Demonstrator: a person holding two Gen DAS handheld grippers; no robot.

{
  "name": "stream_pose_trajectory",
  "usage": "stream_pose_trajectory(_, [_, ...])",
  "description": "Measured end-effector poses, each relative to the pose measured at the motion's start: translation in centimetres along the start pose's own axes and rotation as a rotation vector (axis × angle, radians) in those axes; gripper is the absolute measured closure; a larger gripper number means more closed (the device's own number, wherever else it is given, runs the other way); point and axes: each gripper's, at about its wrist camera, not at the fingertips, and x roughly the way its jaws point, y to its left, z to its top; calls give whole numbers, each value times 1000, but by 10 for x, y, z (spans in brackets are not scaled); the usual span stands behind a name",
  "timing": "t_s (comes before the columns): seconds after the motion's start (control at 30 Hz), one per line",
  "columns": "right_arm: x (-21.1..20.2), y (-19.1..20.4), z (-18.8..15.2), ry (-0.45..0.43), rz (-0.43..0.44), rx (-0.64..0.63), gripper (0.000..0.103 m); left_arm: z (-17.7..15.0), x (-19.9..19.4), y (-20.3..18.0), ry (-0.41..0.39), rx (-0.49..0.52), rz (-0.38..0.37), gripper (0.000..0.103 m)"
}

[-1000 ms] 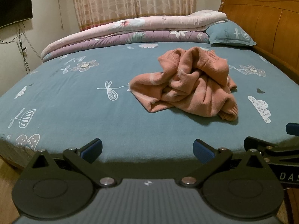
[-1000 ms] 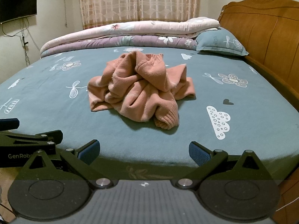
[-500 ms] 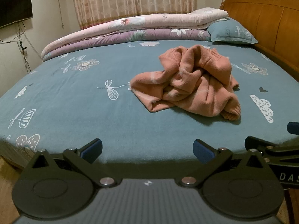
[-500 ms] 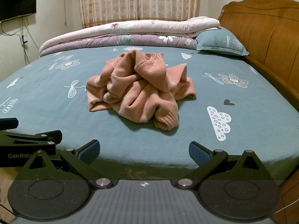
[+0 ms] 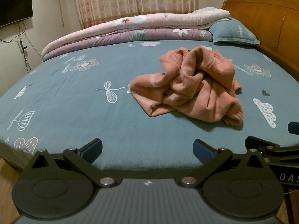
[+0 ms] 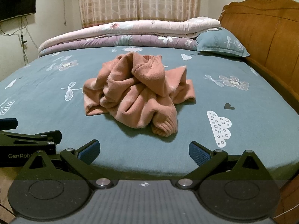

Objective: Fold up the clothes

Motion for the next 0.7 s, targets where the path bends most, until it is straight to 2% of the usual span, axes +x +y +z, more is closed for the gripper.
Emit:
stream_pose_trajectory(0.37, [19,8,11,18,32,-50,0,2,12,6,15,-43,58,1])
stream_pose_trajectory(0.7, [32,9,17,11,25,-62,0,10,27,3,24,-30,52,1])
